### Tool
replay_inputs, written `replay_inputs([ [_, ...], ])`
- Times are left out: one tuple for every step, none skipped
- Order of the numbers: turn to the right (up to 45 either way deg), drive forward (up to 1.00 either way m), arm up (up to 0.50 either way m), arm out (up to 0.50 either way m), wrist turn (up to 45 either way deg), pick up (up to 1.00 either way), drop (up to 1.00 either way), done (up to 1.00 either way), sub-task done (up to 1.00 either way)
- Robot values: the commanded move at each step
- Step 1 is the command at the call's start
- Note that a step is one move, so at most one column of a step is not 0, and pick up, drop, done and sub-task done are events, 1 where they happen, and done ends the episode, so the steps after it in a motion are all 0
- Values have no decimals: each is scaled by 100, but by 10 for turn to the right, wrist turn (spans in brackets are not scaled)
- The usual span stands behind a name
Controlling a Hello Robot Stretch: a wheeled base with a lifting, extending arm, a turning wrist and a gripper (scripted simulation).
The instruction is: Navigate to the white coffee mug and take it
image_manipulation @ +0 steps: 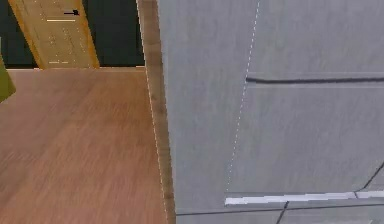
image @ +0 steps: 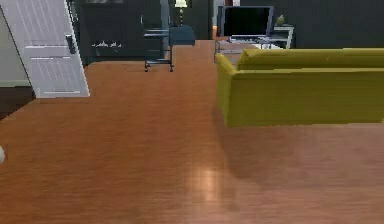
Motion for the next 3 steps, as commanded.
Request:
replay_inputs([
  [0,100,0,0,0,0,0,0,0],
  [0,100,0,0,0,0,0,0,0],
  [-30,0,0,0,0,0,0,0,0],
])
